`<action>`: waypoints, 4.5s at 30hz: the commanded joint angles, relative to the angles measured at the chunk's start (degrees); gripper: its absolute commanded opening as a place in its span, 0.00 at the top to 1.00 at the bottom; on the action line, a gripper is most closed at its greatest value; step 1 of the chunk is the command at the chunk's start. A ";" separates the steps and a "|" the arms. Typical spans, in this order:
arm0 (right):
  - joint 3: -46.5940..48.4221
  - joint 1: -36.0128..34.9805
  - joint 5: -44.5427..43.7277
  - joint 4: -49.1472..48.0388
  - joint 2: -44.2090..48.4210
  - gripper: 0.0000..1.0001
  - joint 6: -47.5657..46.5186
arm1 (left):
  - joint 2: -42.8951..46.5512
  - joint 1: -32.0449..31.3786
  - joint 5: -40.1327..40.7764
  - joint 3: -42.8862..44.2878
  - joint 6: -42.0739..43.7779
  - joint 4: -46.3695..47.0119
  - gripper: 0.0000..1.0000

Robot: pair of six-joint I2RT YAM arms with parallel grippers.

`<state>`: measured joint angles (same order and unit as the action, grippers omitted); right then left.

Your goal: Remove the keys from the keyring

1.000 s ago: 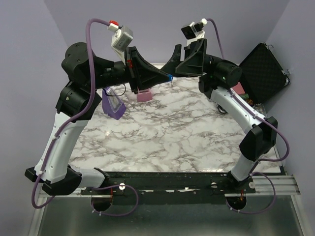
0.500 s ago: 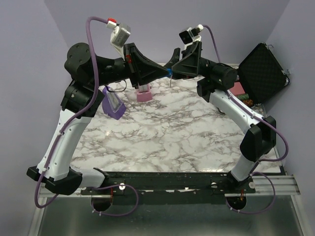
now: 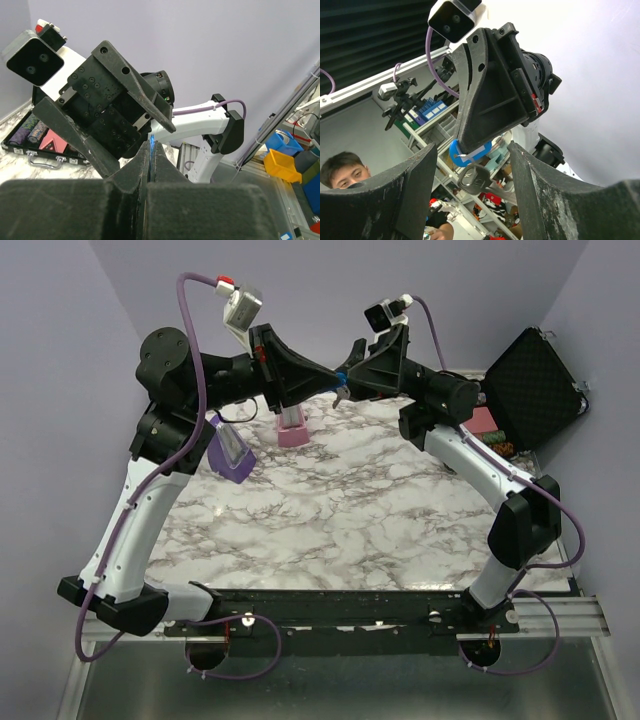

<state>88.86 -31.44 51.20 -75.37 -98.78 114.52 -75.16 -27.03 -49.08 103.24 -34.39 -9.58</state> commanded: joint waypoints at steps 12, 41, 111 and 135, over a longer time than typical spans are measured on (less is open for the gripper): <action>-0.35 -0.38 -3.30 -17.09 -0.18 0.33 16.96 | -2.01 2.68 -1.46 -2.34 -3.13 7.21 1.00; 0.35 -0.37 -4.27 -17.79 -1.50 0.37 17.93 | -1.48 7.34 -6.02 -4.10 -3.93 11.07 1.00; -2.81 -1.43 -4.00 -8.74 0.34 0.54 10.55 | 3.00 9.27 -1.10 -7.09 3.63 8.53 1.00; -4.22 -1.61 -2.07 -1.36 2.28 0.62 5.10 | 4.40 8.31 -1.46 -7.97 2.93 9.32 1.00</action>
<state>85.47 -32.58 47.46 -75.37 -98.56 114.61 -72.14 -18.50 -49.80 94.98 -31.31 -1.74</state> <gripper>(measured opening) 0.387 0.013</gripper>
